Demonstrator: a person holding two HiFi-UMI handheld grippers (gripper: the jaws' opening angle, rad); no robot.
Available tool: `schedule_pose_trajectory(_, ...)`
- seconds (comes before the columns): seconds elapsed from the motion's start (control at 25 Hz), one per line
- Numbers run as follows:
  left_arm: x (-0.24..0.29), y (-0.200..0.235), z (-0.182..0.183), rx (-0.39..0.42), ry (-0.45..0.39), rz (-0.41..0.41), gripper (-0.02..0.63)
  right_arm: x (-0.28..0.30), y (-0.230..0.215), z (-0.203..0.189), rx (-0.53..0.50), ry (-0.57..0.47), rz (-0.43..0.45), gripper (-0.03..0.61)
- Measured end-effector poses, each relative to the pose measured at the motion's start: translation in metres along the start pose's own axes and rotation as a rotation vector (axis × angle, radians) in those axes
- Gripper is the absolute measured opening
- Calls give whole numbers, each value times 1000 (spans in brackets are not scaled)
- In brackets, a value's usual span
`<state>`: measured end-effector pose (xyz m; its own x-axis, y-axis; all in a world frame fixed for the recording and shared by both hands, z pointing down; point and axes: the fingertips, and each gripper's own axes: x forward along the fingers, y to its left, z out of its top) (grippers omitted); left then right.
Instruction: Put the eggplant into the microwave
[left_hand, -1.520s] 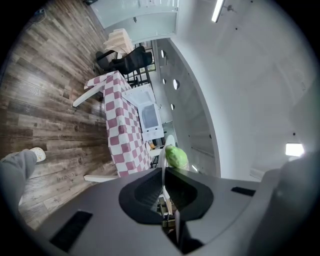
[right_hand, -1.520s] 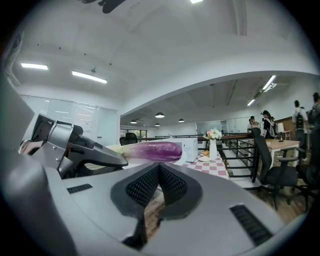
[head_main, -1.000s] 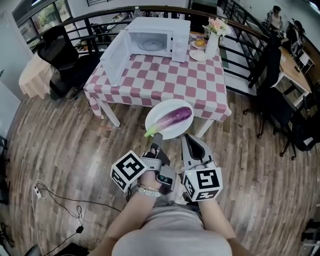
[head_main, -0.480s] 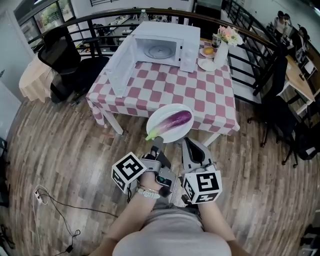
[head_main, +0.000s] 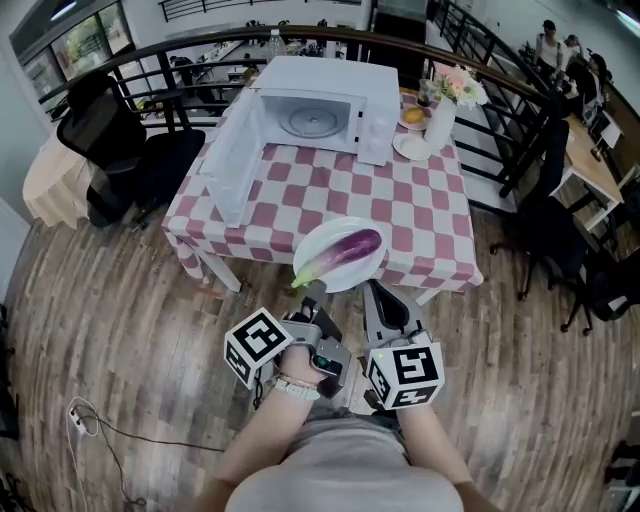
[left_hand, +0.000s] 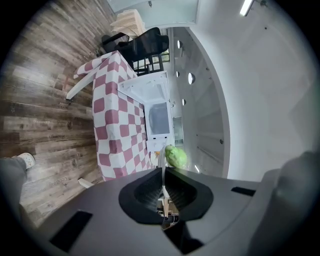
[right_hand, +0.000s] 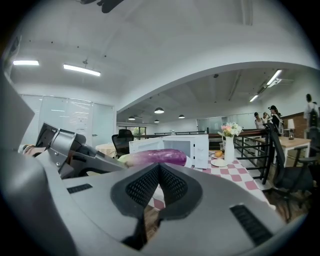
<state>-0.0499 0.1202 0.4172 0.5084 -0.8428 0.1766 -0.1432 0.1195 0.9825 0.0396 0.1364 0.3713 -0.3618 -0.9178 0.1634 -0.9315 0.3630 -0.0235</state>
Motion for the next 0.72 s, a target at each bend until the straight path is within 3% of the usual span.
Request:
schedule_pose_trajectory(0.32,37,-4,44,-9,13,2,18,49,-3,9,10,0,-17,26)
schedule_pose_trajectory(0.72,73,2,69,-33,0,15,18,83,-21,1,40,35,-31,26)
